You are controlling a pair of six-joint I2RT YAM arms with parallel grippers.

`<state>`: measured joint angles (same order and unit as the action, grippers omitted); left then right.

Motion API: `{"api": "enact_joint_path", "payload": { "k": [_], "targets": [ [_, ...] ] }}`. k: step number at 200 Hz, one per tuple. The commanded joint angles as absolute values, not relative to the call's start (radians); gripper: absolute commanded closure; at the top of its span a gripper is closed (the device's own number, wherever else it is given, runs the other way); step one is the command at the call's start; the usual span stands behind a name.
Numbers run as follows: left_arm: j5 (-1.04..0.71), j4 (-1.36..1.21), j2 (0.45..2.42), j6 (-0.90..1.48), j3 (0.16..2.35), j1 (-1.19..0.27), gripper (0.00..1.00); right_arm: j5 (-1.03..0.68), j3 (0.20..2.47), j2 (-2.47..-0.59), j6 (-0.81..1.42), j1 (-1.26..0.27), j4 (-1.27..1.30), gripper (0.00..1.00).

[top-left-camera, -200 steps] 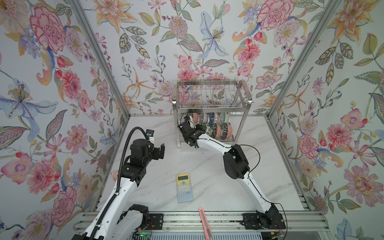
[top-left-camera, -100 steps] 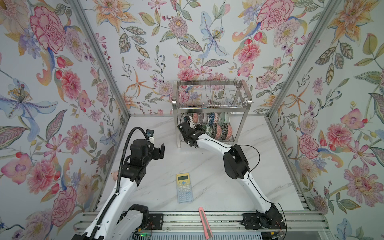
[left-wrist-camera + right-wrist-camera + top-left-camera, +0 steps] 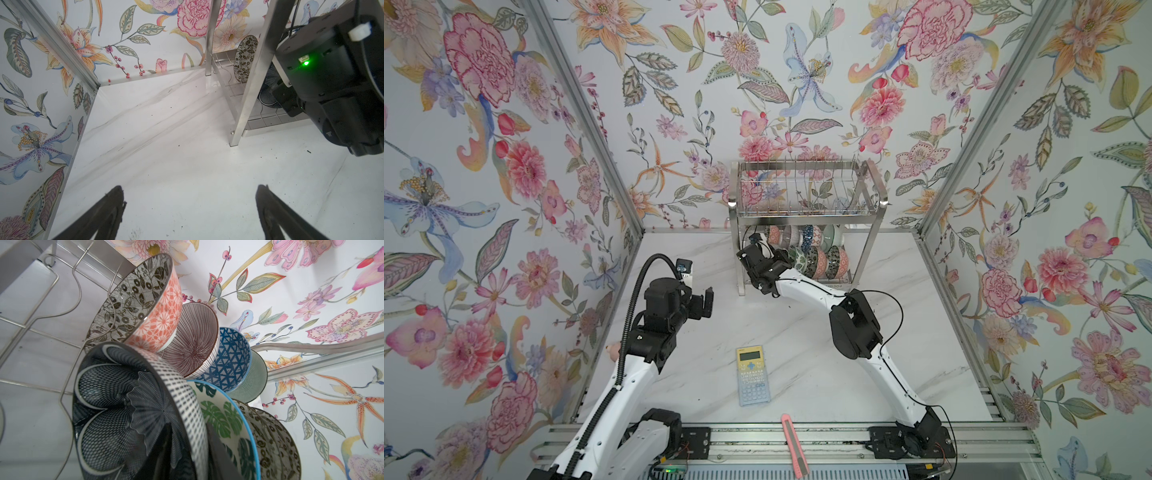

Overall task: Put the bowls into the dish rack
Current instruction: 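Push the blue-grey bowl down into the rack slot with the right gripper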

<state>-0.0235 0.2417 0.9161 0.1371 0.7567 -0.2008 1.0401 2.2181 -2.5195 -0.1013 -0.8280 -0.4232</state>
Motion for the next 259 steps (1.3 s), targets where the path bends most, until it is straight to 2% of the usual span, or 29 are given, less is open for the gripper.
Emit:
{"api": "enact_joint_path", "payload": {
  "k": [1, 214, 242, 259],
  "targets": [
    [-0.041, 0.235, 0.909, 0.124, 0.741, -0.187, 0.01, 1.04, 2.241, -2.504, -0.101, -0.84, -0.425, 0.71],
    [-0.041, 0.236, 0.905, 0.124, 0.739, -0.184, 0.0, 1.011, 2.247, -2.474, -0.095, -0.845, -0.425, 0.54],
    [-0.042, 0.236, 0.903, 0.125, 0.739, -0.184, 0.0, 1.002, 2.247, -2.472, -0.094, -0.846, -0.425, 0.48],
    [-0.041, 0.236, 0.902, 0.124, 0.739, -0.184, 0.0, 0.993, 2.246, -2.468, -0.094, -0.848, -0.425, 0.42]
  ]
}}
